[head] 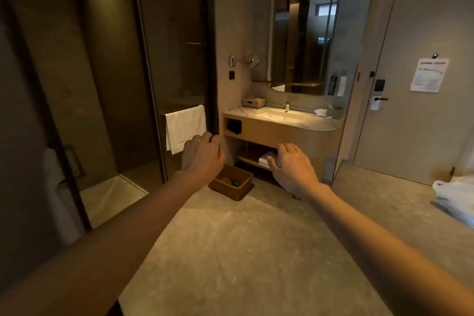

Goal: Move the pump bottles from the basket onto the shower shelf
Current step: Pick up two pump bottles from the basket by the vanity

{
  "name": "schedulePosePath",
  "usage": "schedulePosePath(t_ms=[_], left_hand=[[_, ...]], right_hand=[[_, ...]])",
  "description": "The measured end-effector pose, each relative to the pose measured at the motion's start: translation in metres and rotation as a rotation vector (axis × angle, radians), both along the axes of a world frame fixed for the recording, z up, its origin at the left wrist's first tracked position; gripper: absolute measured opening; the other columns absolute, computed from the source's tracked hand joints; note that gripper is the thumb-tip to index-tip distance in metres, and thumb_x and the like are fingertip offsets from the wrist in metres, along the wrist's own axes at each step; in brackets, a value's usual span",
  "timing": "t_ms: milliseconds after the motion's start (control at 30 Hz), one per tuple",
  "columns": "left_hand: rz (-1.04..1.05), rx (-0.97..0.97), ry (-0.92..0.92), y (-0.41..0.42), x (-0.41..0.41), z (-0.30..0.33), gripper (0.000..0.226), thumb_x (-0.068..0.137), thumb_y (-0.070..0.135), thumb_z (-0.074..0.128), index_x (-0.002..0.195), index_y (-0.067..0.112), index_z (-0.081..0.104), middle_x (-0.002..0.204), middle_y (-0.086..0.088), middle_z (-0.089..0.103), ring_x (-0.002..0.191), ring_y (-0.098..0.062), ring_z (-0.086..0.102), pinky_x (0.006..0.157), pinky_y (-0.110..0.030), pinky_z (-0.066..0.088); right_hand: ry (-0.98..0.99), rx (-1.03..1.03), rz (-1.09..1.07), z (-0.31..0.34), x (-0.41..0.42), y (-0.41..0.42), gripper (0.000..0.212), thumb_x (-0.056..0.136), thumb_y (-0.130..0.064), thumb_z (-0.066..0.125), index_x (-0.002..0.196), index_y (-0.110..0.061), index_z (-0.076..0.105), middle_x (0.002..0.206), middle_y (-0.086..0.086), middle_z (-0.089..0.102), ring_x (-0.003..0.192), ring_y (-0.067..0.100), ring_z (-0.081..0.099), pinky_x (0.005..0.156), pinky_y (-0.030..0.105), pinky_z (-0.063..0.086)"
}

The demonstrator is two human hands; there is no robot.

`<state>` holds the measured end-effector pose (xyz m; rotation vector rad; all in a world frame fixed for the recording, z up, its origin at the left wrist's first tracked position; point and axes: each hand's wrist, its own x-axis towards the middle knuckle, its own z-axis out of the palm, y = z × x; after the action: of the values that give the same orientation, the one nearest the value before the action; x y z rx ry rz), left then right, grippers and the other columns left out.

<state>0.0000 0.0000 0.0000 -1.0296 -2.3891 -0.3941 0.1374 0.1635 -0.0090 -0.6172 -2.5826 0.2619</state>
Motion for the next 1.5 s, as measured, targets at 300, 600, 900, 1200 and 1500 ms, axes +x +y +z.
schedulePosePath(t_ms=[300,600,900,1200,1500], left_hand=[[0.088,-0.055,-0.092,0.116,-0.096,-0.023,0.046,0.094,0.035,0.044,0.135,0.014,0.044,0.135,-0.01,0.05,0.121,-0.028,0.048,0.099,-0.042,0.042],[0.121,-0.152,-0.158,0.213,-0.178,-0.091,0.045,0.092,0.035,0.042,0.133,0.015,0.044,0.131,-0.008,0.051,0.12,-0.027,0.046,0.098,-0.042,0.037],[0.114,-0.175,-0.214,0.288,-0.32,-0.145,0.046,0.092,0.038,0.043,0.133,0.017,0.043,0.135,-0.007,0.048,0.124,-0.027,0.043,0.1,-0.041,0.035],[0.086,-0.203,-0.278,0.369,-0.456,-0.179,0.045,0.092,0.039,0.041,0.131,0.017,0.045,0.134,-0.006,0.051,0.124,-0.028,0.045,0.101,-0.043,0.037],[0.134,-0.245,-0.364,0.486,-0.595,-0.219,0.046,0.092,0.039,0.042,0.131,0.015,0.045,0.135,-0.009,0.05,0.123,-0.03,0.046,0.098,-0.044,0.039]], right_hand=[[-0.061,0.064,0.056,-0.011,-0.093,0.133,0.044,0.097,-0.037,0.038,0.134,-0.013,0.044,0.135,0.009,0.051,0.13,0.028,0.039,0.108,0.044,0.035],[-0.235,-0.033,0.115,-0.081,-0.182,0.228,0.045,0.099,-0.036,0.035,0.135,-0.01,0.041,0.137,0.012,0.048,0.131,0.031,0.037,0.106,0.045,0.035],[-0.234,-0.031,0.119,-0.114,-0.327,0.311,0.045,0.098,-0.034,0.039,0.135,-0.009,0.042,0.134,0.014,0.05,0.127,0.031,0.041,0.104,0.045,0.037],[-0.253,-0.047,0.093,-0.146,-0.459,0.385,0.044,0.098,-0.034,0.039,0.134,-0.01,0.044,0.131,0.011,0.053,0.124,0.027,0.045,0.102,0.041,0.038],[-0.275,-0.04,0.134,-0.182,-0.609,0.509,0.044,0.098,-0.034,0.038,0.132,-0.009,0.048,0.13,0.012,0.054,0.125,0.028,0.045,0.105,0.044,0.038]])
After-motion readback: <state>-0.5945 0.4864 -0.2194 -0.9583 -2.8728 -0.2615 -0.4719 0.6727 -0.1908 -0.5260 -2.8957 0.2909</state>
